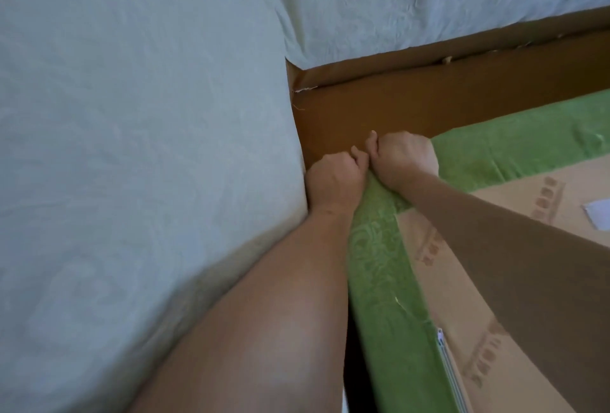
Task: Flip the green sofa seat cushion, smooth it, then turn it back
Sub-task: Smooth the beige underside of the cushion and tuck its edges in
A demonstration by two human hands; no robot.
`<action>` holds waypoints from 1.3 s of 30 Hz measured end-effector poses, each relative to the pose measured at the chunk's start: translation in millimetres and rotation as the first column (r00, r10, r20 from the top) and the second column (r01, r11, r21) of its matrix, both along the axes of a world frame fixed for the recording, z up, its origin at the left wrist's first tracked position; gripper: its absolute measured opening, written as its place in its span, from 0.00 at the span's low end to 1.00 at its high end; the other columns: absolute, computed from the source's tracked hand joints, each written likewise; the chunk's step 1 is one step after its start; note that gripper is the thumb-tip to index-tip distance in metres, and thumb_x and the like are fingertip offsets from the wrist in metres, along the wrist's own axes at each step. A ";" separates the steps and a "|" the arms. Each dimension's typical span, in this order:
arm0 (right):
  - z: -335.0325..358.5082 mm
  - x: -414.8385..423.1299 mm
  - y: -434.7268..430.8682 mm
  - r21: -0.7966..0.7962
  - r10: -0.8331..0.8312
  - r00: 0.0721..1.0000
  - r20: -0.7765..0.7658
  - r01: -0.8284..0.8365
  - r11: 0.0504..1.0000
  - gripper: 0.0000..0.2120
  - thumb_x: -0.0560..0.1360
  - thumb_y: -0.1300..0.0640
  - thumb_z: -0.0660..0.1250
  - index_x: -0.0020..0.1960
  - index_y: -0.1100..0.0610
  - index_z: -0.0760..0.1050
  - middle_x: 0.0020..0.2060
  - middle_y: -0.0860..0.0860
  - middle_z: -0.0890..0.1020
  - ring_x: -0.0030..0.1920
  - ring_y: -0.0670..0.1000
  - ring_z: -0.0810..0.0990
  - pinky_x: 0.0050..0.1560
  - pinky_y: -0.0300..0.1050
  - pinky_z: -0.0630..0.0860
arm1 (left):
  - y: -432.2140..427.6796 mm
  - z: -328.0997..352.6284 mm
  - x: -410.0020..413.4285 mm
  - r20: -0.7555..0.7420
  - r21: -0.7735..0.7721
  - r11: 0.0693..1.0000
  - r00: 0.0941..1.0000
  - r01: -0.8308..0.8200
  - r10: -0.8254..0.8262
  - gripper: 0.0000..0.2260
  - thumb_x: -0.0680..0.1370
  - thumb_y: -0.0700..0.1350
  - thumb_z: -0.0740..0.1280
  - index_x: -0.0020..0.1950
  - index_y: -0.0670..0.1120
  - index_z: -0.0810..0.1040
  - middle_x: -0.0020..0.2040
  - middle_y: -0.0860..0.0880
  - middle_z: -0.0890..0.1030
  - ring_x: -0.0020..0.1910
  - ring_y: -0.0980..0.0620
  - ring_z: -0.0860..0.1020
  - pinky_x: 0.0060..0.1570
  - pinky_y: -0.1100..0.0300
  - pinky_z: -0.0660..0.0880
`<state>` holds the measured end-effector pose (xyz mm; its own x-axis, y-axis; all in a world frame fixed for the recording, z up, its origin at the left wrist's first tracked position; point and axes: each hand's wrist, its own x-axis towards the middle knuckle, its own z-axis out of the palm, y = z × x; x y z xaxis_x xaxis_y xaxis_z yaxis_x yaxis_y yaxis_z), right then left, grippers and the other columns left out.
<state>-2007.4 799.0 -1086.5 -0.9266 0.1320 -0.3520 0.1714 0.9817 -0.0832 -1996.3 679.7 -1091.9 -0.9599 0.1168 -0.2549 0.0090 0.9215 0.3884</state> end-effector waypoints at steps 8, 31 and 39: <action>56.4 -20.9 7.1 -0.037 0.021 1.000 0.021 -0.021 0.999 0.27 0.84 0.48 0.49 0.28 0.53 0.69 0.25 0.49 0.71 0.32 0.57 0.78 0.34 0.45 0.68 | -0.1 54.1 -22.3 -0.043 0.013 0.995 0.994 0.101 -0.100 0.24 0.83 0.48 0.54 0.32 0.43 0.79 0.29 0.46 0.78 0.27 0.44 0.76 0.25 0.60 0.59; 7.9 -176.3 16.7 0.152 0.008 0.722 -0.692 0.135 0.979 0.21 0.72 0.53 0.64 0.22 0.56 0.74 0.18 0.50 0.75 0.18 0.52 0.73 0.19 0.37 0.59 | 7.3 -9.3 -192.8 -0.553 -0.224 0.958 0.786 0.180 -0.277 0.19 0.74 0.47 0.59 0.25 0.44 0.76 0.20 0.46 0.75 0.15 0.46 0.73 0.17 0.65 0.62; 11.4 -159.3 4.1 -0.032 -0.061 0.828 -0.558 0.052 0.998 0.20 0.77 0.50 0.57 0.41 0.61 0.81 0.39 0.58 0.84 0.45 0.59 0.81 0.46 0.50 0.74 | 10.4 28.6 -179.0 -0.283 -0.144 0.956 0.915 0.255 -0.287 0.23 0.86 0.46 0.49 0.54 0.40 0.84 0.50 0.39 0.85 0.51 0.39 0.83 0.46 0.51 0.77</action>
<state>-2166.8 803.1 -1075.0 -0.9569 0.1890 0.2205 0.1463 0.9696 -0.1962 -2175.3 690.0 -1063.3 -0.9284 0.3714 0.0132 0.3641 0.9018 0.2327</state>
